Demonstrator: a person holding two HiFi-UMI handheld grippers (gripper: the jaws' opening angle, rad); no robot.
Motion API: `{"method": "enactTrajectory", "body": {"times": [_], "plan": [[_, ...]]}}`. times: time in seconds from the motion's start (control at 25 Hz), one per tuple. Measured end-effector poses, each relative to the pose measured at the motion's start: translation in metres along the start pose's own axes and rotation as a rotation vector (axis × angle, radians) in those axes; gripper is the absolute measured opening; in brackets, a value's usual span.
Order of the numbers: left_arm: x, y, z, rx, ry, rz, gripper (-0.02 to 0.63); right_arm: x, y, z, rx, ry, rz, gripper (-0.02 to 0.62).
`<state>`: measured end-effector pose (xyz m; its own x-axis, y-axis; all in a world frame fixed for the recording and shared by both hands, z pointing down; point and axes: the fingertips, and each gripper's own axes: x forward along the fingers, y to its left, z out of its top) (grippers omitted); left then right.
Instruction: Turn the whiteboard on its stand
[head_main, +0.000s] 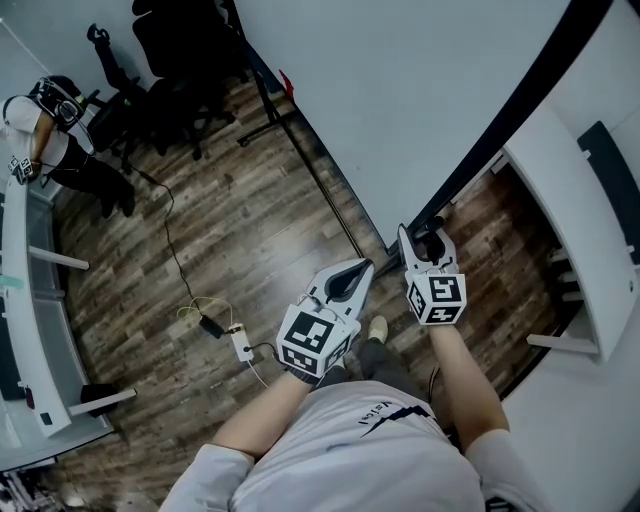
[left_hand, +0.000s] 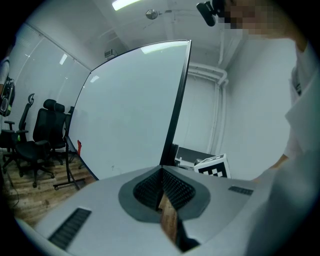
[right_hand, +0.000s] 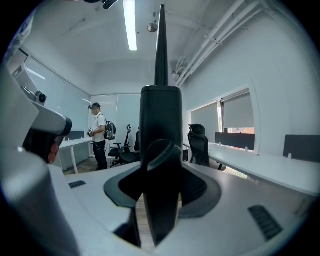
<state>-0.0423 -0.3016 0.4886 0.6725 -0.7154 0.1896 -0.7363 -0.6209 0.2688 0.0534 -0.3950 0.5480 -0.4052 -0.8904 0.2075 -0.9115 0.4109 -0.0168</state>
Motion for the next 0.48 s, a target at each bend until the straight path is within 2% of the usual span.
{"method": "enactTrajectory", "body": {"times": [0.48], "plan": [[-0.037,-0.004,-0.018,-0.021,0.009,-0.015,0.012,-0.036,0.004,-0.007,0.006,-0.004,-0.006,0.186]]}}
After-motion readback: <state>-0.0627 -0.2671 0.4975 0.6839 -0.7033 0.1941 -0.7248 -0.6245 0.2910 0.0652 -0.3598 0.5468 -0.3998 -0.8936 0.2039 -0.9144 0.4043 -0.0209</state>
